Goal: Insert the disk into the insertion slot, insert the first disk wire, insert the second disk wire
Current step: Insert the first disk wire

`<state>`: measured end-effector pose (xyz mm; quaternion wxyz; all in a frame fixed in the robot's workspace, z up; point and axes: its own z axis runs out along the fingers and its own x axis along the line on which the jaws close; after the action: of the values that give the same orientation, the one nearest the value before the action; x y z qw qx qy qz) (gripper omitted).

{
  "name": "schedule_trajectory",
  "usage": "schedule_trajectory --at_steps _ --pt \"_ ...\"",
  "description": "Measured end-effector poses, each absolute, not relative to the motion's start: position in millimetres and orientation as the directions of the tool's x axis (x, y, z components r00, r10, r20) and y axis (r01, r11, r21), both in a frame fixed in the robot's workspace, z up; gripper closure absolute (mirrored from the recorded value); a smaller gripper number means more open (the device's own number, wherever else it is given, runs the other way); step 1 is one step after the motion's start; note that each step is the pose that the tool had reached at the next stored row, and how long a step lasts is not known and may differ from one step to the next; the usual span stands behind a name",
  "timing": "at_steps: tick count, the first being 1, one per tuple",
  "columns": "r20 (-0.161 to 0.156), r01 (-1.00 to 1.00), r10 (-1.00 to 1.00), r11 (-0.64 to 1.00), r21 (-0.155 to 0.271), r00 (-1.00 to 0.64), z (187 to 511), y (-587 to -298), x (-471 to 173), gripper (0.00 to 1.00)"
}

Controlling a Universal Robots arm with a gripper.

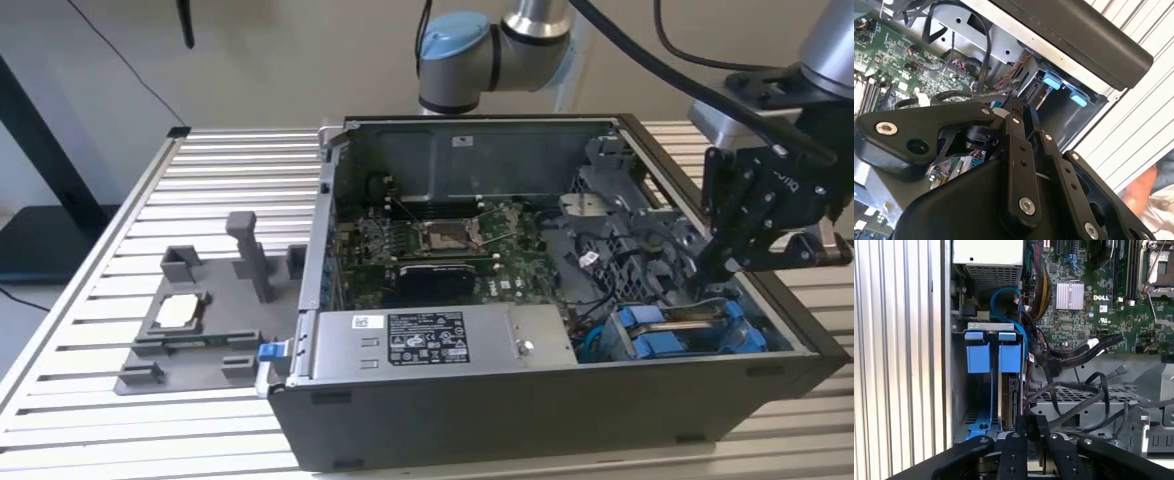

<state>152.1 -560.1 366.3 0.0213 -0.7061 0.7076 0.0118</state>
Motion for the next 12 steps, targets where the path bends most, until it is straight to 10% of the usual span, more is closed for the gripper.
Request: schedule_trajectory --at_steps 12 --pt "-0.047 -1.0 -0.999 0.003 0.003 -0.003 352 -566 157 0.81"
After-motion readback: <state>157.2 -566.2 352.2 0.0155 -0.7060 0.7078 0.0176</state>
